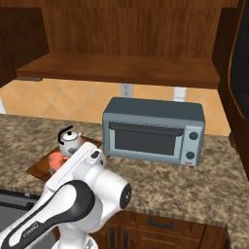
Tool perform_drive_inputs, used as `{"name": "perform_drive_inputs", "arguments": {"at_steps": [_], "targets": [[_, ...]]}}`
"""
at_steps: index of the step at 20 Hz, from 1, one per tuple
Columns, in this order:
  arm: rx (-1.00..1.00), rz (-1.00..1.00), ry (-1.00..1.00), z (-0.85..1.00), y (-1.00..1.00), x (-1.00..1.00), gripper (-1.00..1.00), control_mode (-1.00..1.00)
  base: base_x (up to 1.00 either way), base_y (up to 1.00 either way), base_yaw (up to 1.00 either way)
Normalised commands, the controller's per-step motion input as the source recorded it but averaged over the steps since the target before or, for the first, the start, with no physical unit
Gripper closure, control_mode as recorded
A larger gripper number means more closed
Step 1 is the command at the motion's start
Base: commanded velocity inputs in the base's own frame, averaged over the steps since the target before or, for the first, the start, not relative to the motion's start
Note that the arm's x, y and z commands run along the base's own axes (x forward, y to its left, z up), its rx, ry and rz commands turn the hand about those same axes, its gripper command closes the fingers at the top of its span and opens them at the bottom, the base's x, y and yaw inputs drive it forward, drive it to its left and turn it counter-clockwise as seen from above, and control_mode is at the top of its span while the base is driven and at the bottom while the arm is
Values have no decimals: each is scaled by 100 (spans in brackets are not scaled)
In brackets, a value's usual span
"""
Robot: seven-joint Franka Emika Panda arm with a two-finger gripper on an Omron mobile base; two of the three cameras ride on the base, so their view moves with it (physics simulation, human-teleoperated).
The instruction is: Pick the kettle from the counter and place it on the tray. Then pick the mug from the cabinet and place it on the tray. Then close the cabinet doors.
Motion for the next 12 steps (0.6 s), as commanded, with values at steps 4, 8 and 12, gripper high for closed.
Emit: {"name": "perform_drive_inputs", "arguments": {"at_steps": [4,8,12], "targets": [[0,-11,0,31,-81,17,-100,-100,0,0,0],[0,-8,0,24,-38,9,-100,-100,0,0,0],[0,0,0,0,0,1,-100,-100,0,0,0]]}}
